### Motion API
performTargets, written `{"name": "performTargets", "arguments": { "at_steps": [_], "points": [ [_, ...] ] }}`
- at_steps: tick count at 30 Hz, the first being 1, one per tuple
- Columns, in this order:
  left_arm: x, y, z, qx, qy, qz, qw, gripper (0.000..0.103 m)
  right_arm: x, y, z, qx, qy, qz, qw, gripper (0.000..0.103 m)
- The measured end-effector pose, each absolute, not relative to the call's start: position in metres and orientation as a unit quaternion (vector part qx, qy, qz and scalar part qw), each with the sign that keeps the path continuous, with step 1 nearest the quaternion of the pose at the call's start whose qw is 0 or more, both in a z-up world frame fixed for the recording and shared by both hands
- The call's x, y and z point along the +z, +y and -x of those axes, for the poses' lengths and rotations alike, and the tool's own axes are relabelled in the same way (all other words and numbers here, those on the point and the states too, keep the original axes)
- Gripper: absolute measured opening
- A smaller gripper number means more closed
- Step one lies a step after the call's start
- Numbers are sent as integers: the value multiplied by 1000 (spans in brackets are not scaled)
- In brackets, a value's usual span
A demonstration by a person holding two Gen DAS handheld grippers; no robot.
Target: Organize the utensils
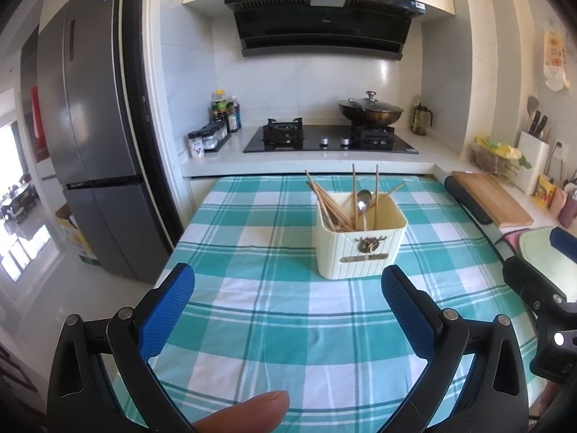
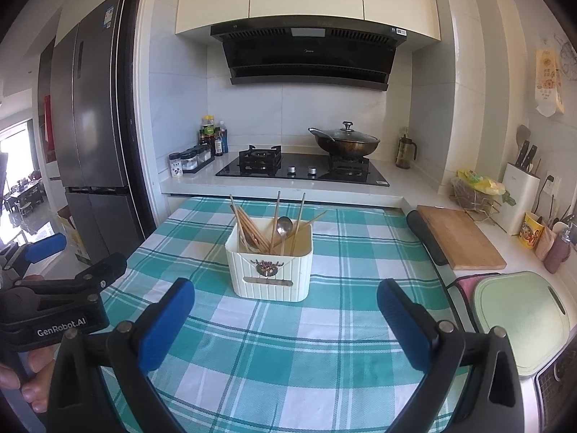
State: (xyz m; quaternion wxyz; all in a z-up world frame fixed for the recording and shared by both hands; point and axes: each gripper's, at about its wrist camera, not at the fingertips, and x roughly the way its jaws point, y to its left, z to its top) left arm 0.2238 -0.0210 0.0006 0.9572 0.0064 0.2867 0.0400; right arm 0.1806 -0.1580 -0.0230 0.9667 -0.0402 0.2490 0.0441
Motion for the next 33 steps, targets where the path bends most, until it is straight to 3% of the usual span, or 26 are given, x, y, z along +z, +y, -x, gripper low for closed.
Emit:
{"name": "performTargets", "arguments": {
  "at_steps": [33],
  "points": [
    [2, -29, -223, 32, 291, -16, 956, 103, -22, -163, -177, 26, 247, 35, 968, 103]
  ]
}}
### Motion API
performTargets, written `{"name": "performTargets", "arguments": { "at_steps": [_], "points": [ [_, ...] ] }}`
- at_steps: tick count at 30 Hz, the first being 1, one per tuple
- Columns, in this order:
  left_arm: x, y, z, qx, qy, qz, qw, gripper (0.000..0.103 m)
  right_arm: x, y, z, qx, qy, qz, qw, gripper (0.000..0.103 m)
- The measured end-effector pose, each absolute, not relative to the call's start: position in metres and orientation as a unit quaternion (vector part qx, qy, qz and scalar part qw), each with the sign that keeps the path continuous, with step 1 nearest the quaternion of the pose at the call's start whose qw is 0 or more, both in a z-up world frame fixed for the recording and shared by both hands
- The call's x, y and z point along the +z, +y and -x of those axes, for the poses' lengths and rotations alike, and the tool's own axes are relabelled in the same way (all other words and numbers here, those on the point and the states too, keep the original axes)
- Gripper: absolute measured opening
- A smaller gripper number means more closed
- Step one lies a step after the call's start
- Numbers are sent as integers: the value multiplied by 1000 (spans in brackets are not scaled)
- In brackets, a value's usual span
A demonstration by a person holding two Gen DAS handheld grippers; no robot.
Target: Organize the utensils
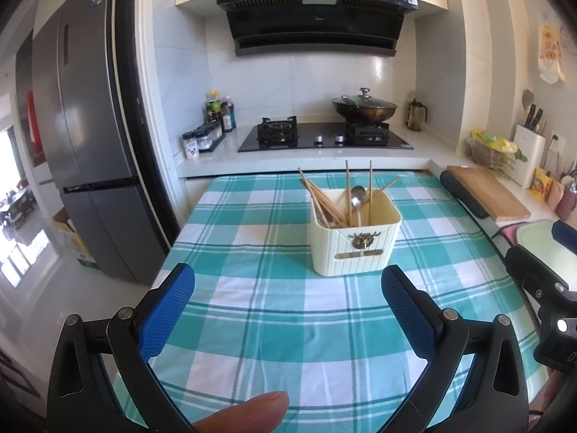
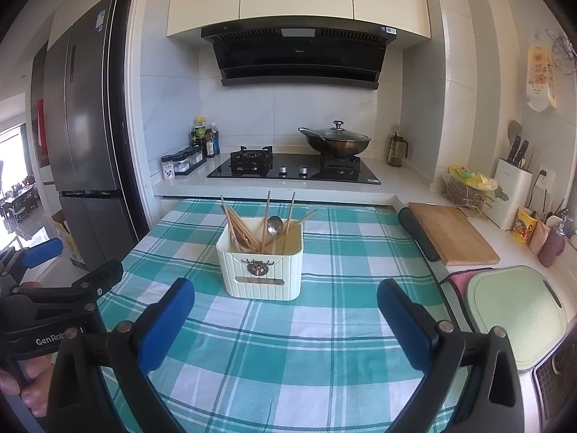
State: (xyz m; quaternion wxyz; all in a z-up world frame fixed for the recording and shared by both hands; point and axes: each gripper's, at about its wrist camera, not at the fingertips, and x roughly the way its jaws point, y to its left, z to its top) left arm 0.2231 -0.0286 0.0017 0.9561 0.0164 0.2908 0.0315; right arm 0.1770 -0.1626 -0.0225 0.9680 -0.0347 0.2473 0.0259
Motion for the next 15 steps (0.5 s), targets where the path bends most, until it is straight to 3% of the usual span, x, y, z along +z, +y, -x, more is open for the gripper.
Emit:
{"name": "performTargets", "arguments": {
  "at_steps": [15],
  "points": [
    [-1, -29, -223, 35, 293, -20, 955, 103, -22, -164, -175, 25, 246, 35, 968, 103]
  ]
}}
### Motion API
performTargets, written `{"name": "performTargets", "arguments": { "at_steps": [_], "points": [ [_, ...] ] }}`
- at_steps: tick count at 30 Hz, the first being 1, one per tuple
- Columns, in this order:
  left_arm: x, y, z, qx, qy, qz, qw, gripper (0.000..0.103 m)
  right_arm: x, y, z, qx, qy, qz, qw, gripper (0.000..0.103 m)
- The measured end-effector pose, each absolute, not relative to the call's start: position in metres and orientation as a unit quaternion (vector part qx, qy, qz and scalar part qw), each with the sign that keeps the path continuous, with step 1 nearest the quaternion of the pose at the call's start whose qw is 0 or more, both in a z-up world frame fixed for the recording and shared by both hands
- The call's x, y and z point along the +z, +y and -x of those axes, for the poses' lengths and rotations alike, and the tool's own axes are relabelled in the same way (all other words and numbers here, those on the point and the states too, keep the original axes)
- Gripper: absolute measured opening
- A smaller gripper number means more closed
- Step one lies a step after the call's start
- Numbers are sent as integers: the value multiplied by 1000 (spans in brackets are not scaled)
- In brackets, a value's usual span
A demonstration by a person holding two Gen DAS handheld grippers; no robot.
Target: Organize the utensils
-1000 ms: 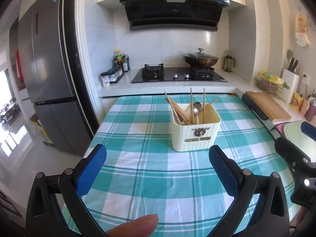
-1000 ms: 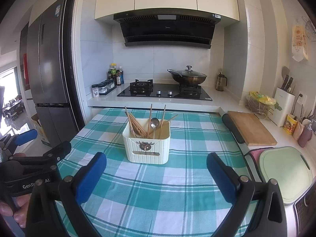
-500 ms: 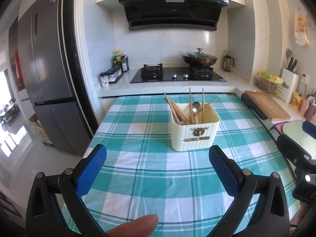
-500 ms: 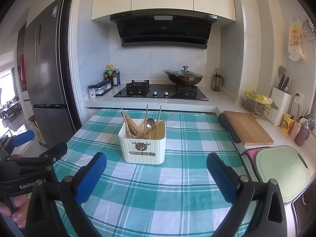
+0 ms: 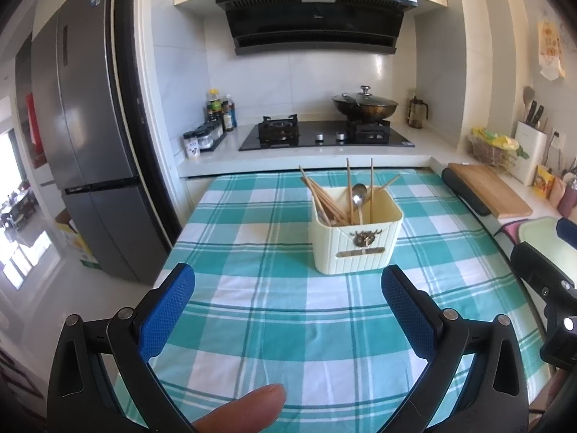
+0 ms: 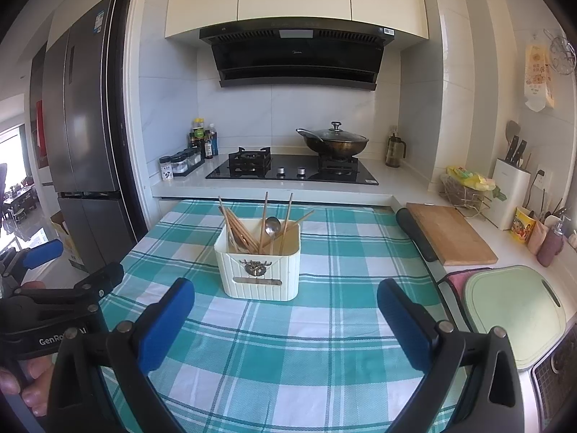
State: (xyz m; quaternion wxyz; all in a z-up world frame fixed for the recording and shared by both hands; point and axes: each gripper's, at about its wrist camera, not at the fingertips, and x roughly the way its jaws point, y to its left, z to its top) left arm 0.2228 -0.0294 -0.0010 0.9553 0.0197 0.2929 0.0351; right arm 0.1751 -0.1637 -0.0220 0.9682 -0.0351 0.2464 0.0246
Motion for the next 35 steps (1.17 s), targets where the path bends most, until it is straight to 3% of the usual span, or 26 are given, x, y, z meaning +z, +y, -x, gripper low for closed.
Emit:
{"name": "performTargets", "arguments": {
  "at_steps": [35],
  "points": [
    [-2, -31, -219, 50, 279, -16, 959, 103, -21, -166, -173, 25, 248, 37, 968, 103]
  ]
}}
